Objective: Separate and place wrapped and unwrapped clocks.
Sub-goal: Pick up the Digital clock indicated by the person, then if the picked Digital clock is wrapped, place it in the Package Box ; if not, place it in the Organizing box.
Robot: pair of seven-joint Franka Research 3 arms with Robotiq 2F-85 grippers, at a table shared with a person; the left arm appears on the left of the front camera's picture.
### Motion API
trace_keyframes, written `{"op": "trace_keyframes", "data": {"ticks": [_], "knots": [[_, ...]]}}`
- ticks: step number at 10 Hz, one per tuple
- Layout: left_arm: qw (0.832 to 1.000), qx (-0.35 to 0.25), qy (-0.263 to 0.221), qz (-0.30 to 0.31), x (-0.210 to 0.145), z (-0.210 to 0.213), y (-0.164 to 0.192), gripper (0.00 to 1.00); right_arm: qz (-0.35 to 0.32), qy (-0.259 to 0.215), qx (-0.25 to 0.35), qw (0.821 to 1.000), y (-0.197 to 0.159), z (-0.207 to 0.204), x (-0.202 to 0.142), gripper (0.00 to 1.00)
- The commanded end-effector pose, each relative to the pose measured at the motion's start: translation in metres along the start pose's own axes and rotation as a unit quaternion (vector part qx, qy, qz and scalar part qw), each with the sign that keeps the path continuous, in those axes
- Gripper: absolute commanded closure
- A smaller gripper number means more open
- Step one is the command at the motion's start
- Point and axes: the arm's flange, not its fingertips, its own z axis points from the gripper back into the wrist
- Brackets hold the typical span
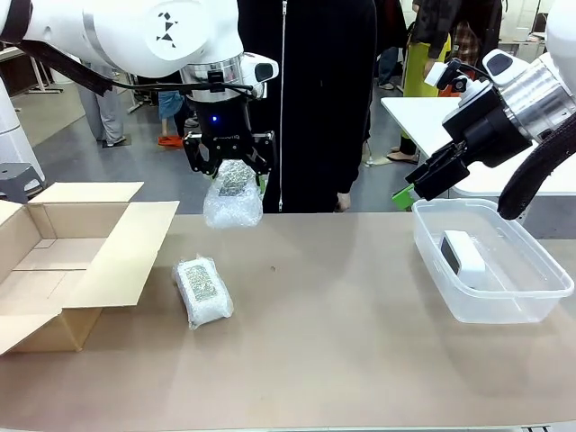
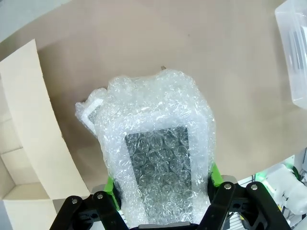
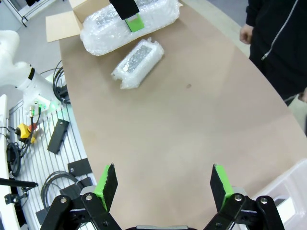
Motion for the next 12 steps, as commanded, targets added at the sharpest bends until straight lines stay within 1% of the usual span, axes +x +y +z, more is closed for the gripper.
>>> {"op": "trace_keyframes", "data": {"ticks": [1,12], "knots": [[1.000,0.003,0.001,0.005,0.0012,0.0034,-0.0005,0.80,0.001,0.007,0.002,1.000,0.0000,-0.0003,-0.0004,0.00],[1.000,0.003,0.001,0.005,0.0012,0.0034,-0.0005,0.80,0.001,0.007,0.002,1.000,0.0000,-0.0003,-0.0004,0.00]]}}
